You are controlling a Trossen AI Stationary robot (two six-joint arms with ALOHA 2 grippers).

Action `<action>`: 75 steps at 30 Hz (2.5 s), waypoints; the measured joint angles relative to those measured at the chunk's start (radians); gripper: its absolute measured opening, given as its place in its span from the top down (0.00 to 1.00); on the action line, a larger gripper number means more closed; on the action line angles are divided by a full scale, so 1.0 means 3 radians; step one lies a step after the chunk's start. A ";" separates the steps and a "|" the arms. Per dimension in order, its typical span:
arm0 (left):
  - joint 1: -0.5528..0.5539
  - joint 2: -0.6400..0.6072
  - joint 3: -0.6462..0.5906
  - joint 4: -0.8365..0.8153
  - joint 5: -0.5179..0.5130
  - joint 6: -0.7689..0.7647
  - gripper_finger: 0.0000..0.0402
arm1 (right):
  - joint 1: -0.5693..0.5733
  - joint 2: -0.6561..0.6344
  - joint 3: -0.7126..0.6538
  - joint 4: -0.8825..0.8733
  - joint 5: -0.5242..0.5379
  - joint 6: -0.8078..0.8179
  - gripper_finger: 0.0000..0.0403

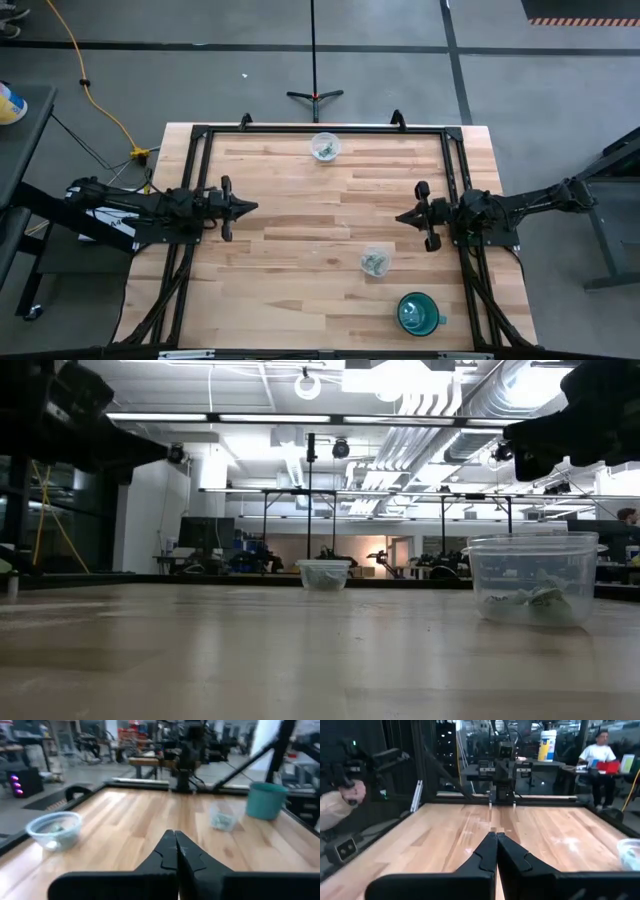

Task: Pick and place Stevia / Truvia into bins
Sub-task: Return to Home Position

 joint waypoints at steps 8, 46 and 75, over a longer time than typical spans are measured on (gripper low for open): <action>0.0003 -0.0178 -0.0001 -0.0283 0.0272 0.0009 0.86 | 0.0013 -0.0047 -0.0001 -0.0131 0.0390 0.0171 1.00; 0.0003 -0.0230 -0.0005 -0.0309 0.0504 -0.0093 0.36 | 0.0013 -0.0042 -0.0004 -0.0271 0.0604 0.0214 1.00; 0.0003 -0.0230 -0.0005 -0.0309 0.0503 -0.0094 0.37 | 0.0013 -0.0042 -0.0006 -0.0271 0.0604 0.0214 1.00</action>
